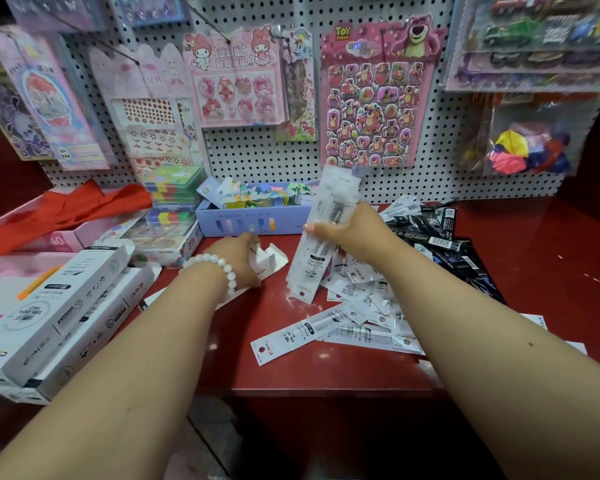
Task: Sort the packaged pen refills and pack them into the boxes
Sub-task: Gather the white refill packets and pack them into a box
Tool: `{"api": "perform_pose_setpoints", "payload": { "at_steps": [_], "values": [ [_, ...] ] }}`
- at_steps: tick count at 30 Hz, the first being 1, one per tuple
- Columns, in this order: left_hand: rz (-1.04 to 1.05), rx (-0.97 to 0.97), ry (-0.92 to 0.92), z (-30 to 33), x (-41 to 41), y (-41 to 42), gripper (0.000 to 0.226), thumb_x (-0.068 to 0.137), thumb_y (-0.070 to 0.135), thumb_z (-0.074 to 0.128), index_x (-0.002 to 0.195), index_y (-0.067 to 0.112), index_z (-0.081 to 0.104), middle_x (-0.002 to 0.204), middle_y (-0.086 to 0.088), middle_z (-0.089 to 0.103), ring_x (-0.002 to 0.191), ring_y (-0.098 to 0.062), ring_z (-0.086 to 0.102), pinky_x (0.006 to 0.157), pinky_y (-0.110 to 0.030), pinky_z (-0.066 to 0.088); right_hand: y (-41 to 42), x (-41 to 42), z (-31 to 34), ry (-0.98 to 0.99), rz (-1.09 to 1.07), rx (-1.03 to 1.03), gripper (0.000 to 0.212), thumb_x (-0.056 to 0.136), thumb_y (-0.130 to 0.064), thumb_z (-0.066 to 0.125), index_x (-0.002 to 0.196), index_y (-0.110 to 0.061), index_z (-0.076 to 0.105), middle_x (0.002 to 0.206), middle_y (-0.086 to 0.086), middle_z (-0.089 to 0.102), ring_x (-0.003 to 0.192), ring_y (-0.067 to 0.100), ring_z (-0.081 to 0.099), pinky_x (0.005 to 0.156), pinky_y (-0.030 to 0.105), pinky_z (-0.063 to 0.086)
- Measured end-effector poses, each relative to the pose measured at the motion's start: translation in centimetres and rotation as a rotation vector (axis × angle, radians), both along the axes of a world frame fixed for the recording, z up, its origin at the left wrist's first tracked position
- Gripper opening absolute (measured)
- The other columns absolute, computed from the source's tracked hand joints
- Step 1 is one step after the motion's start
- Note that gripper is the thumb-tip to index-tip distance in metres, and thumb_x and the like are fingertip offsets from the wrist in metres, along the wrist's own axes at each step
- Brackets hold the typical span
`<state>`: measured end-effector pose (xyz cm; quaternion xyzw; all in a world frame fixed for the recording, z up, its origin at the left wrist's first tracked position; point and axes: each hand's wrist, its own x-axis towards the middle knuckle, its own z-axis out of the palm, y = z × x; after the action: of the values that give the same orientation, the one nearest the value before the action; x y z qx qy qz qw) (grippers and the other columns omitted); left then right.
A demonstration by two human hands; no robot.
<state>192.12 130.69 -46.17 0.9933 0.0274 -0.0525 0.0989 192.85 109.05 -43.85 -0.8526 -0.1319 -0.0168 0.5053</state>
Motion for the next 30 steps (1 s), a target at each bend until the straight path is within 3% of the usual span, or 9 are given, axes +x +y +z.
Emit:
{"api": "perform_pose_setpoints", "payload": {
  "at_steps": [4,9,12,15,18,23,27,30],
  "values": [
    [-0.092,-0.093,-0.235,2.0,-1.2,-0.2,0.089,0.066,0.017,0.081,0.142,0.023,0.035,0.136,-0.004,0.05,0.12,-0.026,0.051,0.092,-0.031,0.043,-0.8,-0.6,1.9,-0.114,-0.066,0.4,0.014,0.079,-0.024,0.074,0.084,-0.017,0.062,0.079,-0.004,0.066,0.063,0.006,0.06,0.049,0.015,0.047],
    [-0.185,-0.297,-0.585,3.1,-4.0,-0.6,0.084,0.066,0.007,0.078,0.14,0.022,0.039,0.138,-0.001,0.05,0.125,-0.02,0.048,0.098,-0.024,0.036,-1.8,-1.5,4.2,-0.236,-0.047,0.75,0.019,0.078,-0.033,0.074,0.068,-0.018,0.066,0.064,0.009,0.059,0.04,0.011,0.047,0.037,0.021,0.039],
    [-0.199,-0.358,-0.704,2.6,-4.9,-1.1,0.081,0.066,-0.002,0.076,0.137,0.019,0.043,0.134,0.0,0.053,0.122,-0.016,0.05,0.096,-0.016,0.032,-1.4,-2.3,4.8,-0.255,-0.03,0.792,0.027,0.077,-0.032,0.075,0.058,-0.017,0.064,0.059,0.013,0.054,0.04,0.015,0.047,0.039,0.023,0.04],
    [-0.15,-0.402,-0.748,1.9,-5.0,-1.2,0.081,0.066,-0.004,0.075,0.136,0.022,0.043,0.13,0.001,0.057,0.119,-0.016,0.052,0.095,-0.022,0.038,-0.5,-3.2,5.0,-0.271,-0.038,0.81,0.028,0.08,-0.024,0.073,0.061,-0.013,0.057,0.054,0.011,0.048,0.037,0.014,0.045,0.037,0.022,0.038],
    [-0.082,-0.409,-0.811,1.5,-4.9,-1.3,0.076,0.067,0.001,0.076,0.133,0.024,0.044,0.127,0.003,0.058,0.115,-0.017,0.055,0.093,-0.03,0.045,0.3,-4.2,4.8,-0.279,-0.089,0.786,0.035,0.078,-0.028,0.075,0.053,-0.011,0.058,0.043,0.005,0.051,0.038,0.017,0.046,0.041,0.023,0.038],
    [-0.051,-0.398,-0.865,1.7,-5.4,-2.1,0.049,0.07,0.013,0.078,0.112,0.021,0.052,0.099,0.01,0.063,0.09,-0.015,0.06,0.068,-0.028,0.044,1.6,-5.8,4.3,-0.377,-0.048,0.863,0.024,0.079,-0.018,0.074,0.06,-0.018,0.059,0.043,0.0,0.051,0.038,0.019,0.046,0.043,0.027,0.042],
    [-0.003,-0.423,-0.847,1.9,-5.5,-2.0,0.066,0.066,0.01,0.078,0.124,0.023,0.049,0.11,0.008,0.062,0.101,-0.017,0.058,0.076,-0.024,0.041,2.1,-5.6,3.6,-0.495,0.032,0.784,0.028,0.077,-0.006,0.073,0.058,-0.018,0.056,0.046,-0.008,0.053,0.041,0.011,0.048,0.046,0.022,0.042],
    [0.037,-0.417,-0.859,2.1,-5.5,-1.8,0.077,0.064,0.009,0.078,0.132,0.024,0.044,0.122,0.003,0.059,0.111,-0.018,0.055,0.087,-0.025,0.042,2.7,-5.4,2.6,-0.548,0.141,0.79,0.018,0.073,-0.007,0.076,0.073,-0.021,0.065,0.065,-0.015,0.066,0.059,0.0,0.06,0.062,0.018,0.048]
  ]
}}
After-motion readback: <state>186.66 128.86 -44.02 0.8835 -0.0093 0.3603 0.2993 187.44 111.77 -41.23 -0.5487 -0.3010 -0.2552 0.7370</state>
